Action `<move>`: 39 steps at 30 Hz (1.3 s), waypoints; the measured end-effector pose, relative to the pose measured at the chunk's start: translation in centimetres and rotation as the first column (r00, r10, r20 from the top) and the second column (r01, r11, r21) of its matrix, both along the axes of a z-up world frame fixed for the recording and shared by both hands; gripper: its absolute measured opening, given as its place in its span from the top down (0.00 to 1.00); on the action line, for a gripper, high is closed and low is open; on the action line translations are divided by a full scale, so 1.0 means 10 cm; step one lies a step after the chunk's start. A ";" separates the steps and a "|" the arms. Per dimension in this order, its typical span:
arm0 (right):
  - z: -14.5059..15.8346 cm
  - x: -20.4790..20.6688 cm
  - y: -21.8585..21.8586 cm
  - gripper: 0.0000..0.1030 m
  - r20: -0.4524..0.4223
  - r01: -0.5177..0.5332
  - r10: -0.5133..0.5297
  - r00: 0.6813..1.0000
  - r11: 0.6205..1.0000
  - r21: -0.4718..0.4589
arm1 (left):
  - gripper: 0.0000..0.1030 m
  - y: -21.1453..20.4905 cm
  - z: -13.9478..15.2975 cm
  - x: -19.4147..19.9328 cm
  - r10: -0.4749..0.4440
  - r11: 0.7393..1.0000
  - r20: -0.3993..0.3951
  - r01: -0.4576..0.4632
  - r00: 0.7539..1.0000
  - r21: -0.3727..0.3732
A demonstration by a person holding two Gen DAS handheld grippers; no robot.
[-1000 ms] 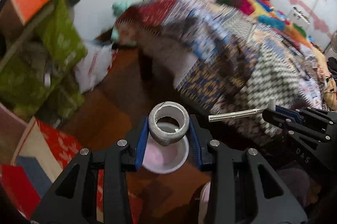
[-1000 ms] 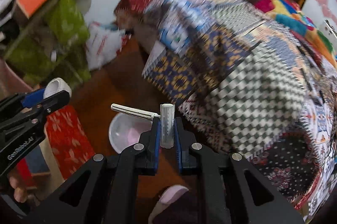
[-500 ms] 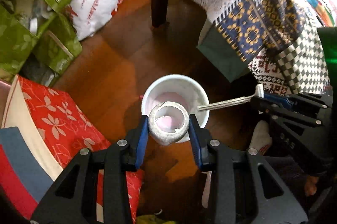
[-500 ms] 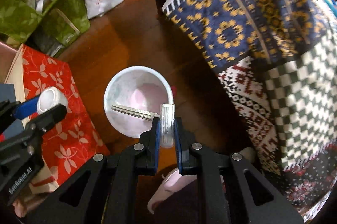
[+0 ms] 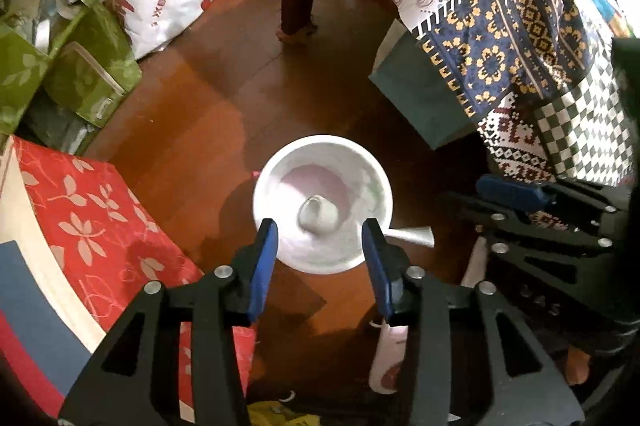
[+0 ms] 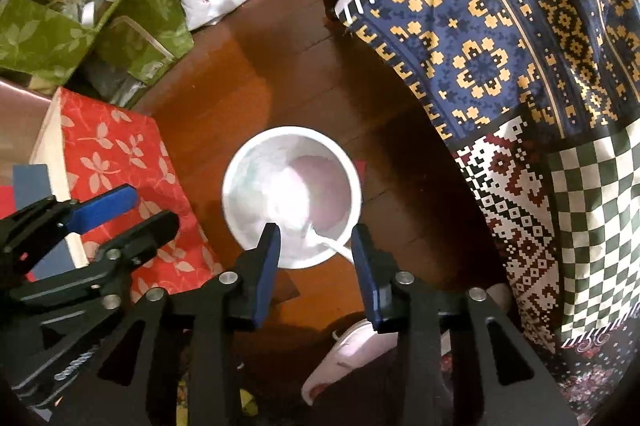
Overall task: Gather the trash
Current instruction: 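Open both grippers to drop the tape roll and tube into the bin, then move both open grippers back over the items on the quilt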
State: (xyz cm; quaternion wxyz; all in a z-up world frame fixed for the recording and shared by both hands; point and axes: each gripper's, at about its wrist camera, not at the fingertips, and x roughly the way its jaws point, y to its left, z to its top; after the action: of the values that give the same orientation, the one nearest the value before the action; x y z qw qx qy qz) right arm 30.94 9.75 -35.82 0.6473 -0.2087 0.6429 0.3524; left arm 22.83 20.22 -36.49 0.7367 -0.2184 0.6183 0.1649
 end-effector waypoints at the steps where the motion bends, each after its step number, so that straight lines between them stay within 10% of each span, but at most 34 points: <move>1: 0.02 0.00 -0.01 0.67 -0.002 0.001 -0.001 1.000 1.000 0.006 | 0.58 -0.01 0.01 -0.01 -0.001 1.000 0.003 0.001 1.000 0.000; 23: 1.15 -0.24 -0.51 0.67 0.193 -0.008 -0.031 0.981 0.980 0.197 | 0.58 -0.28 1.20 -0.29 -0.019 0.986 0.223 -0.018 0.975 0.164; 39: 2.50 -0.35 -1.68 0.67 0.459 0.031 -0.246 0.854 0.904 0.427 | 0.58 -1.26 2.53 -0.16 -0.188 0.958 0.506 0.043 0.842 0.285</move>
State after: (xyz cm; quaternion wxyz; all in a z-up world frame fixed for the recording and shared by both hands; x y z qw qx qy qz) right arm 27.44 -7.04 -10.78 0.8450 -0.1071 0.3785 0.3623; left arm 21.26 7.60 -11.16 0.9089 -0.1178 0.3770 0.1337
